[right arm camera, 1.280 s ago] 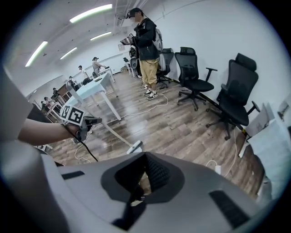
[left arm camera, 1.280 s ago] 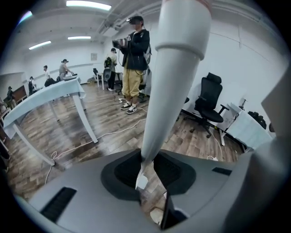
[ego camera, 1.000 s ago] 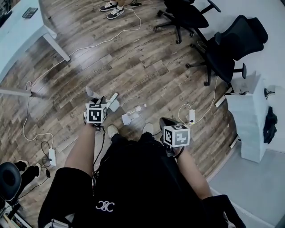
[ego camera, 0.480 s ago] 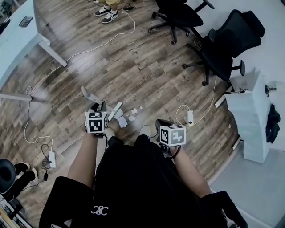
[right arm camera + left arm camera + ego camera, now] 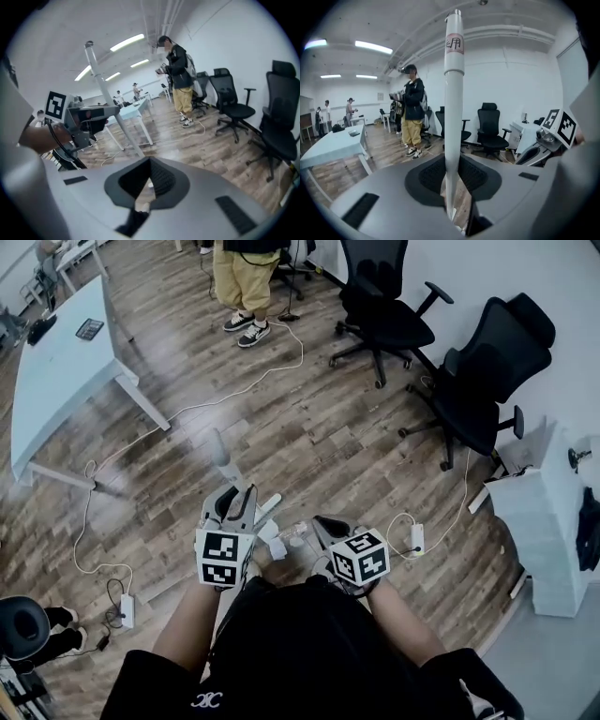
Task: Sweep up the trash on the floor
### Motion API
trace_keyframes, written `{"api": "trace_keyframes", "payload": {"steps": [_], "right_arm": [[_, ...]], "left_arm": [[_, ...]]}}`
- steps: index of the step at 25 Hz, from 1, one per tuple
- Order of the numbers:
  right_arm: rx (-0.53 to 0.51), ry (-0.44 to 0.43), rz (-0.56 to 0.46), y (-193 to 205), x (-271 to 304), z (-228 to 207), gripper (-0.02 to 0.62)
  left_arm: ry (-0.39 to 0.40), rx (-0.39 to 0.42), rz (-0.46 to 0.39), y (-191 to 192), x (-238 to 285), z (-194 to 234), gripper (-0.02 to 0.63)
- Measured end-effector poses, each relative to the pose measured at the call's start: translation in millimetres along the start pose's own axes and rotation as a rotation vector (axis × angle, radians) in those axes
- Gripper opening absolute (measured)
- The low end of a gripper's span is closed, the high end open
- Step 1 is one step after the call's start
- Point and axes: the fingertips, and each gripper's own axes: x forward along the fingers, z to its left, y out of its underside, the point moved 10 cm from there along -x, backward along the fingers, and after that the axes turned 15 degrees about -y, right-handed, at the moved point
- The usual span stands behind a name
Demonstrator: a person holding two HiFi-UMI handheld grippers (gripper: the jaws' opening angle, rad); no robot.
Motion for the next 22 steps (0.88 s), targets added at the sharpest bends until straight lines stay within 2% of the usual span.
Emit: {"api": "trace_keyframes", "payload": {"steps": [4,10,16,22], "right_arm": [[-0.162,-0.066,-0.127,-61,-15,27,0.014],[-0.218,-0.075,-0.403,-142,-52,43,0.013],[-0.286,-0.052,-0.530,-169,-83,71,0.012],[-0.269,-0.062,-0.541,-161,-94,67,0.014]], "left_arm": [[0.018,0.009,-0.124,-48,-24,-1,0.084],[0.031,-0.005,-0.301,-109,-49,3,0.084],[0.058,-0.049,-0.308,-131,-60,-1,0.084],[0.092,-0.062,-0.279,-128,-55,-17,0.084]]}}
